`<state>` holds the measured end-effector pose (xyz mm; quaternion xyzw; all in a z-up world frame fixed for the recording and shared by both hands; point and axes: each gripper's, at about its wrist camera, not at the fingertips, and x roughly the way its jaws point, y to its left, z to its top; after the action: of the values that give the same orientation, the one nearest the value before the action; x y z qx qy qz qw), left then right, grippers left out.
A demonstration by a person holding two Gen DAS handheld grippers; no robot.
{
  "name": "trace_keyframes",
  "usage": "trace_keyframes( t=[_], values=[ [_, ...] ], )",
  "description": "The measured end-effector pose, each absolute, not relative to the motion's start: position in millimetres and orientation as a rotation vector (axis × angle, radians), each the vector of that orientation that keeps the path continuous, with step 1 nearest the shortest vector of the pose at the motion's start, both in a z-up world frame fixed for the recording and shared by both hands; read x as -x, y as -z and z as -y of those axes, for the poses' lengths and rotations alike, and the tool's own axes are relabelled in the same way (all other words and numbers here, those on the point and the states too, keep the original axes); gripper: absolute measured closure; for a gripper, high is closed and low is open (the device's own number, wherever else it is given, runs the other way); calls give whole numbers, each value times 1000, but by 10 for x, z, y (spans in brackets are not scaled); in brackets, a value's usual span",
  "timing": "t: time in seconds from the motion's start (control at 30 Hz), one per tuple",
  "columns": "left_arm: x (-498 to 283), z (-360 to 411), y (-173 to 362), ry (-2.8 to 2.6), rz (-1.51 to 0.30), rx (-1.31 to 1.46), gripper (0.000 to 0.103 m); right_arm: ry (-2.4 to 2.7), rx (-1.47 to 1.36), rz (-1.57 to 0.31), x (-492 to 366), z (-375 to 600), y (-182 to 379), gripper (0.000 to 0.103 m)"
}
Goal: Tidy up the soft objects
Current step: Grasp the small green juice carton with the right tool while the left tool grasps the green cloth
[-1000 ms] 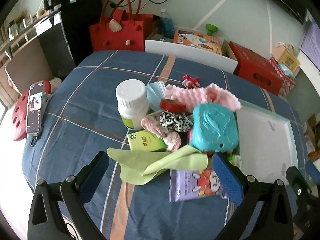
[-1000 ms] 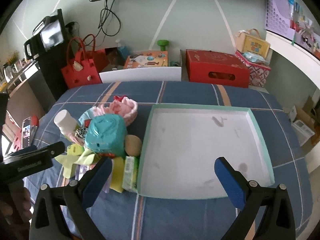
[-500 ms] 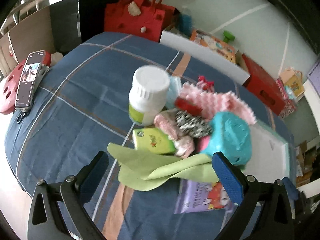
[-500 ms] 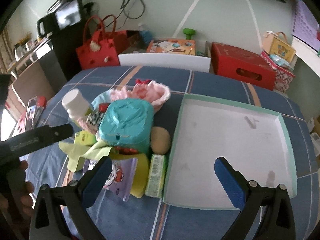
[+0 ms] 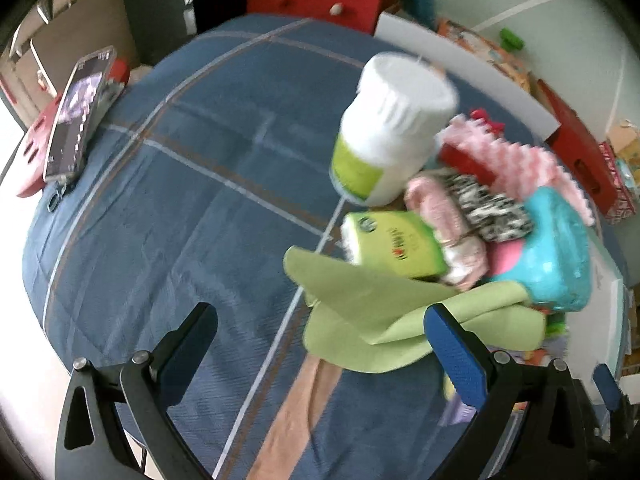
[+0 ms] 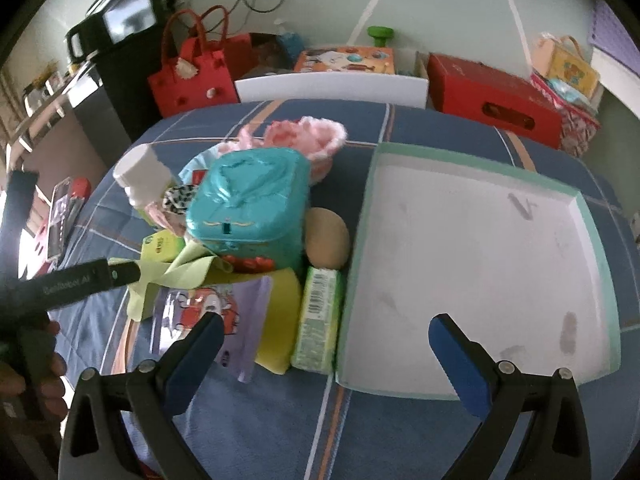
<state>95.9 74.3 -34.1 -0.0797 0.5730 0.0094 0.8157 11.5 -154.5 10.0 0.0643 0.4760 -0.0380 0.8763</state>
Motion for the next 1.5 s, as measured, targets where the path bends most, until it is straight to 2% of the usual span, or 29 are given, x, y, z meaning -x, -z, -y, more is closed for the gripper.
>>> trace_keyframes(
  t=[0.1, 0.23, 0.33, 0.63, 0.7, 0.9, 1.0, 1.03, 1.13, 1.17, 1.2, 1.3, 1.43, 1.5],
  values=[
    [-988, -821, 466, -35, -1257, 210, 0, 85, -155, -1000, -105, 1581, -74, 5],
    [-1023, -875, 563, -41, -1270, 245, 1, 85, -141, -997, -107, 1554, -76, 6],
    [-1063, -836, 623, -22, -1281, 254, 5, 88, -135, -1000, -119, 1550, -65, 8],
    [-1110, -497, 739, 71, -1307, 199, 7, 101, -139, -999, -111, 1570, -46, 12],
    [-1115, -426, 737, 100, -1307, 199, 13, 103, -140, -999, -110, 1578, -44, 12],
    [-1098, -320, 737, 70, -1292, 140, 42, 103, -136, -1000, -112, 1577, -43, 12],
    [-1124, -277, 699, 80, -1283, 122, 64, 104, -134, -1000, -111, 1576, -43, 12],
    [-1158, -255, 700, 83, -1279, 117, 74, 103, -136, -1000, -109, 1578, -43, 12],
    [-1157, -237, 682, 105, -1273, 138, 91, 99, -143, -996, -105, 1589, -44, 23],
    [-1143, -213, 650, 109, -1270, 148, 93, 96, -144, -994, -102, 1591, -45, 30],
    [-1096, -241, 637, 115, -1264, 165, 94, 91, -146, -992, -101, 1590, -46, 37],
    [-1069, -294, 619, 124, -1249, 187, 96, 72, -143, -992, -104, 1560, -40, 49],
    [-1045, -421, 529, 132, -1230, 213, 96, 53, -145, -1009, -109, 1515, 1, 60],
    [-1026, -499, 467, 131, -1225, 223, 96, 45, -151, -1015, -105, 1508, 21, 69]
  ],
)
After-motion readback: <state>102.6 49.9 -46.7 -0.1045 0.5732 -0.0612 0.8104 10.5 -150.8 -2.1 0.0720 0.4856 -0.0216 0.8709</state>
